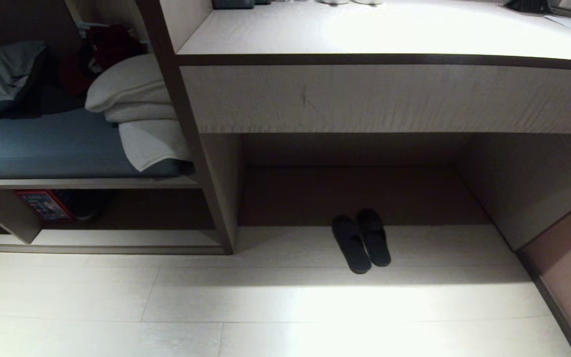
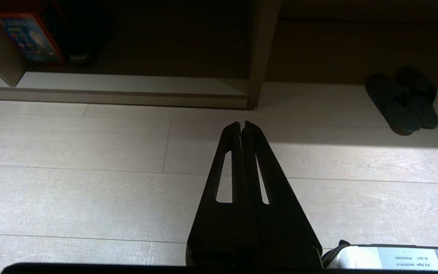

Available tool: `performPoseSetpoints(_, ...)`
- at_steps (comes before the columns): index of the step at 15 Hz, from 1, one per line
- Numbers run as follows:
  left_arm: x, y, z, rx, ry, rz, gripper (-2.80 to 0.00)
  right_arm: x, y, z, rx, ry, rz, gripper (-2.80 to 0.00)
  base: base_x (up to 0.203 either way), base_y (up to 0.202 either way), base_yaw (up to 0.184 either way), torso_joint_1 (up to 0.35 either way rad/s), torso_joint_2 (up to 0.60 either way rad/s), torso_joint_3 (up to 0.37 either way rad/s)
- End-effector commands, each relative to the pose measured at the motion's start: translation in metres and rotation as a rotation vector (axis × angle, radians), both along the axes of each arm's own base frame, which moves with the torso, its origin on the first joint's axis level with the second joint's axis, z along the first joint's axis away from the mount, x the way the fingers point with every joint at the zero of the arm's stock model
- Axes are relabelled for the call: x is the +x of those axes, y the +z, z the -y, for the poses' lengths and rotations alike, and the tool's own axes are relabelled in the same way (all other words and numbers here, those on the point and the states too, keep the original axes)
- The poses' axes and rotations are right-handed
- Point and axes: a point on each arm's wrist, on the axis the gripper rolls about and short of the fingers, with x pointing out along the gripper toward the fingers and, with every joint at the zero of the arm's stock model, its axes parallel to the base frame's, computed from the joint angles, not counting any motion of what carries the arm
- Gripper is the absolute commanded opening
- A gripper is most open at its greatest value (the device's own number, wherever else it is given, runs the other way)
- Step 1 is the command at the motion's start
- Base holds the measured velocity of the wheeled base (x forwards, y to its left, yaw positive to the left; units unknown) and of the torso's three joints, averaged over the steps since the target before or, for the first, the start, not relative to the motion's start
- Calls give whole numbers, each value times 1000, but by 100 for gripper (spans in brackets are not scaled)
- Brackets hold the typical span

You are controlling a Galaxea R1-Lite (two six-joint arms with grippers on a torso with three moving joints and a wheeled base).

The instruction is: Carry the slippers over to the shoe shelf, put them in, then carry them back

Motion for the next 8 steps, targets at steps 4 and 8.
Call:
performPoseSetpoints(4,0,0,0,-1,1,0,-280,0,0,0,-1,1,-1,-280,0,0,0,1,2,199)
performPoseSetpoints(8,0,0,0,-1,1,0,-280,0,0,0,-1,1,0,-280,0,0,0,-1,4,203)
